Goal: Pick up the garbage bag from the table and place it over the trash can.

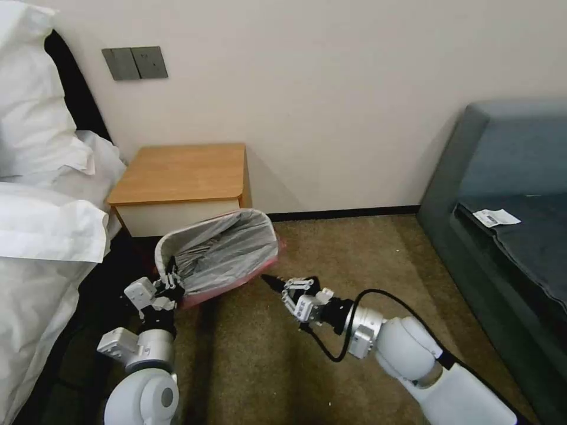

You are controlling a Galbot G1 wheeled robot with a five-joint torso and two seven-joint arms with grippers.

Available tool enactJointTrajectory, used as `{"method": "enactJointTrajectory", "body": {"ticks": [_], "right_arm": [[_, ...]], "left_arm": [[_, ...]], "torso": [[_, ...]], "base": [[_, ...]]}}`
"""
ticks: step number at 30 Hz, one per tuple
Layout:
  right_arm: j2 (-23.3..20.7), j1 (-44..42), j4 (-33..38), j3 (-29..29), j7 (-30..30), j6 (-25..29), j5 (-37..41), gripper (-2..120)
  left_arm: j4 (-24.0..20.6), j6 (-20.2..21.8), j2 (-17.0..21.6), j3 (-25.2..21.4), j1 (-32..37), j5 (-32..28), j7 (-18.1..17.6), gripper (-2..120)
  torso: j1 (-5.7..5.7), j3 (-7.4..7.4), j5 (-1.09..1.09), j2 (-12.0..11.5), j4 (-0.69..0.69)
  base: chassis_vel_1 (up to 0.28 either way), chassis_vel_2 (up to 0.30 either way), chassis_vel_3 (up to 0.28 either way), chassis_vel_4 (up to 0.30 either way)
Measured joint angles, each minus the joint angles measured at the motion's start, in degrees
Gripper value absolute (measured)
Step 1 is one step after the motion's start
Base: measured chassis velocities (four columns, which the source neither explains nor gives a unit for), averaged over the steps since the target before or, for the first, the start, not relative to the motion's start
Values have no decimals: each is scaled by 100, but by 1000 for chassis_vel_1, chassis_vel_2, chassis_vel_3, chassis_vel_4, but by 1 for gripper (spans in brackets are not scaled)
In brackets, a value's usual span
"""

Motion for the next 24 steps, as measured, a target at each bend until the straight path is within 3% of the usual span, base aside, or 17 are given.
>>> {"method": "enactJointTrajectory", "body": {"ticks": [6, 11, 19, 24], "right_arm": [[-404, 428, -23, 172, -832, 36, 333, 37], [-606, 828, -160, -40, -1580, 19, 658, 57], [-562, 1235, -401, -345, -1827, 40, 685, 84], [-517, 1335, -503, -370, -1869, 99, 556, 70]], "left_arm": [[20, -7, 8, 54, 2, 159, 50, 7], [-3, -28, -1, 85, 41, 279, 77, 7], [-57, -90, -16, 144, 118, 409, 99, 7], [-93, -99, -17, 165, 141, 439, 102, 7]], "torso": [[0, 0, 0, 0, 0], [0, 0, 0, 0, 0], [0, 0, 0, 0, 1], [0, 0, 0, 0, 1]], "base": [[0, 0, 0, 0], [0, 0, 0, 0], [0, 0, 0, 0], [0, 0, 0, 0]]}}
